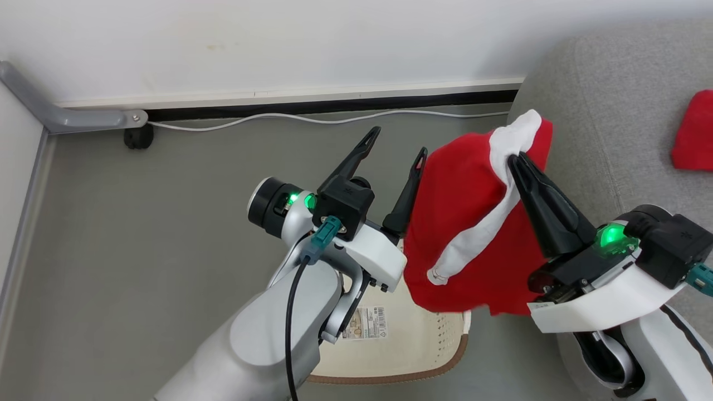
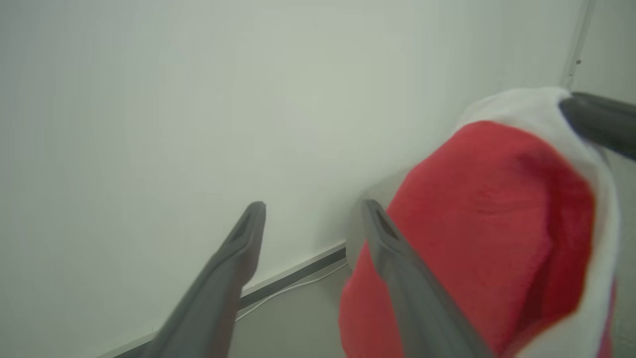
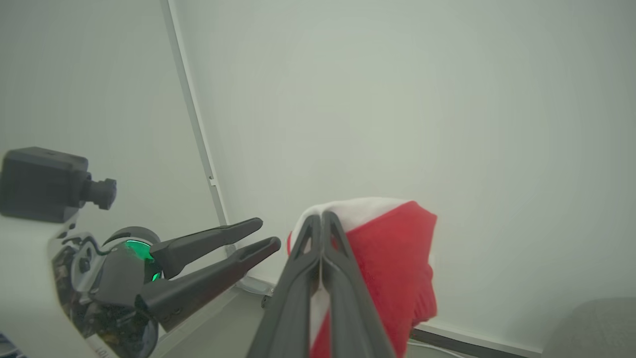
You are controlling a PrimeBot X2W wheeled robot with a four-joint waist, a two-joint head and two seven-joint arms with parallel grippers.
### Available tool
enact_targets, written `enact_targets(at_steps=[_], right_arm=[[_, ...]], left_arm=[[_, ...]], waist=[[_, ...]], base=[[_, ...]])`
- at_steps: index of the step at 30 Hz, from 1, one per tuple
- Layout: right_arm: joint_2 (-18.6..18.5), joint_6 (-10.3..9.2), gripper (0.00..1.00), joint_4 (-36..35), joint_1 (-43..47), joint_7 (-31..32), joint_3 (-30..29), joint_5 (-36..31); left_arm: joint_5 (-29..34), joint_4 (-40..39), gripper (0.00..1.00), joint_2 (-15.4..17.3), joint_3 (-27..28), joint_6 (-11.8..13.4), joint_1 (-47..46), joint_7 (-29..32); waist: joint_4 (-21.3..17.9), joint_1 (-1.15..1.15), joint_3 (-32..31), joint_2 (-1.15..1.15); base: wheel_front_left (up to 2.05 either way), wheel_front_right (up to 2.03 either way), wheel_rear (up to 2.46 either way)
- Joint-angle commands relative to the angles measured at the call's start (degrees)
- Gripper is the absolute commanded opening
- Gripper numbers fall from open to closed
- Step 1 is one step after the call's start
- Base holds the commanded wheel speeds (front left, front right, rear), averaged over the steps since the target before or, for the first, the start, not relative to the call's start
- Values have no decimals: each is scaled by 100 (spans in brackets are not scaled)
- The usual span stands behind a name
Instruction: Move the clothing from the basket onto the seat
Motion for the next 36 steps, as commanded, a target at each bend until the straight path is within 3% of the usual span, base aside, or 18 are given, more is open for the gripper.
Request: enact_targets(at_steps=[1, 8, 20, 36], right_arm=[[-29, 18, 0, -158, -86, -34, -1, -3], [38, 18, 0, -116, -131, -34, -123, 1], [101, 18, 0, -97, -191, -34, -501, -6], [161, 18, 0, -66, -397, -34, -617, -7]], left_arm=[[33, -84, 100, 38, 213, -91, -29, -32], [23, 149, 100, 38, 289, -396, 178, -32], [-26, 442, 100, 38, 348, -1213, 549, -33], [132, 324, 100, 38, 714, -1668, 969, -33]], waist=[[-95, 0, -31, 0], [-468, 0, -134, 0], [-1227, 0, -345, 0], [-2448, 0, -573, 0]], base=[[0, 0, 0], [0, 0, 0], [0, 0, 0], [0, 0, 0]])
